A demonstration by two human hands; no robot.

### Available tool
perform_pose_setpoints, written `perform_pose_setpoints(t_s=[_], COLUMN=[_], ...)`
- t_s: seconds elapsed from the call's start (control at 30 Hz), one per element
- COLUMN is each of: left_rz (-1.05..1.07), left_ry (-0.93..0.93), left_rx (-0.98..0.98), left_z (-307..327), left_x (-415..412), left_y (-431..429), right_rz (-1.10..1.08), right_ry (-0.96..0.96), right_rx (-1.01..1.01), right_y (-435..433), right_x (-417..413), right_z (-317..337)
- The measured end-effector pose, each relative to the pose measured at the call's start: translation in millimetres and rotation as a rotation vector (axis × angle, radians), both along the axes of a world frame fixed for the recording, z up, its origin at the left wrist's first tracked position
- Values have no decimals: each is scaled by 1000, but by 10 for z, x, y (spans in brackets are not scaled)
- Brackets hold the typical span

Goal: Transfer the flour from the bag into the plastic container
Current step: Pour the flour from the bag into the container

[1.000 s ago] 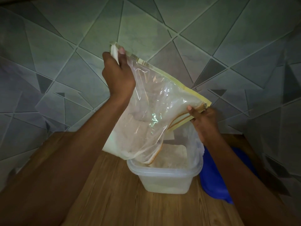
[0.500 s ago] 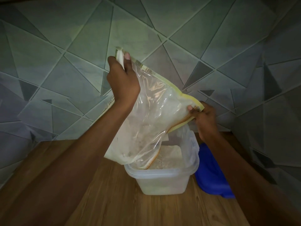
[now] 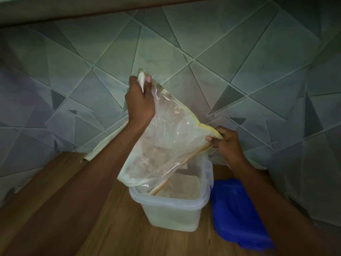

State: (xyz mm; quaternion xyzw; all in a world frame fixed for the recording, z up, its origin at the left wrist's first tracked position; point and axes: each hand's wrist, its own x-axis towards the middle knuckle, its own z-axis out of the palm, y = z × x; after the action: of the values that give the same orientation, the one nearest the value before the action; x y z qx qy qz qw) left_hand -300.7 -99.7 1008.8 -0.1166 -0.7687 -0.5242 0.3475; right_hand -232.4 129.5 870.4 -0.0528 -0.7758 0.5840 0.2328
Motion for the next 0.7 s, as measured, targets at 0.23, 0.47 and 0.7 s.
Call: perform_pose_setpoints(t_s=[0.23,0.47,0.7], left_rz=[-32,-86,-160], left_ry=[1,-6,-6], left_rx=[-85,-168,-218], left_z=[-46,-64,-49], left_x=[124,167,164], left_y=[114,103,-41], right_rz=[70,211,42], right_ry=[-123,150,259], right_rx=[381,346,492], right_y=[192,-362,-668], right_x=[83,-107,-285], right_z=[202,957,1084])
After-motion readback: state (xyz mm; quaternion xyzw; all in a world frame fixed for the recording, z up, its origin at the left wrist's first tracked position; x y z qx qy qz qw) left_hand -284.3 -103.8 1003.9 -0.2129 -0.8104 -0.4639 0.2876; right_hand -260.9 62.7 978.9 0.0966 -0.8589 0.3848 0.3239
